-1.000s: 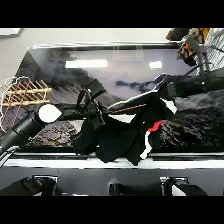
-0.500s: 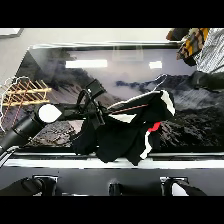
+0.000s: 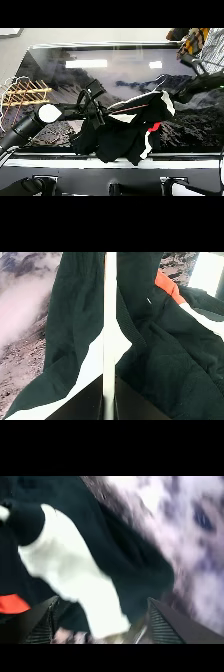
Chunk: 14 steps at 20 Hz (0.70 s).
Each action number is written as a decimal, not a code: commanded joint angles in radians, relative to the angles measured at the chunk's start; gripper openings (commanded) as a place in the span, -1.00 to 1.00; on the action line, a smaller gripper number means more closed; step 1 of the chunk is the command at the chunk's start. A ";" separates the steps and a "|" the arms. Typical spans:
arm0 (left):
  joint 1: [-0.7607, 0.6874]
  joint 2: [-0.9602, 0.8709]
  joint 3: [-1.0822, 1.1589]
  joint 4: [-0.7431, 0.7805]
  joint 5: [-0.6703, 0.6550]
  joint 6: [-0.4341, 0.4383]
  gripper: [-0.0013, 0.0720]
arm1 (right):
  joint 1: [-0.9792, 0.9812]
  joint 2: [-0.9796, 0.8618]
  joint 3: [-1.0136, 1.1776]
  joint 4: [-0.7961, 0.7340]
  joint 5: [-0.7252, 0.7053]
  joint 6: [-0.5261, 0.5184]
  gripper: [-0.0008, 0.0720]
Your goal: Fold the clothes and pants, and hang the long-sleeved shirts on hangers.
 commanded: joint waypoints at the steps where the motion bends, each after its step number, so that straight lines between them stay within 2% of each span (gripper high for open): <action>1: 0.000 -0.001 0.000 0.000 -0.001 0.000 -0.87 | 0.057 -0.047 0.000 0.013 -0.090 -0.174 0.70; 4: 0.000 -0.001 0.000 0.000 -0.001 0.000 -0.87 | 0.085 -0.060 0.000 0.023 -0.116 -0.187 0.67; 11: 0.000 -0.001 0.000 0.000 -0.001 0.000 -0.87 | 0.112 -0.047 0.000 0.088 -0.024 -0.201 -0.15; 14: 0.000 -0.001 0.000 0.000 -0.001 0.000 -0.87 | 0.112 -0.007 0.000 0.092 -0.030 -0.201 -0.18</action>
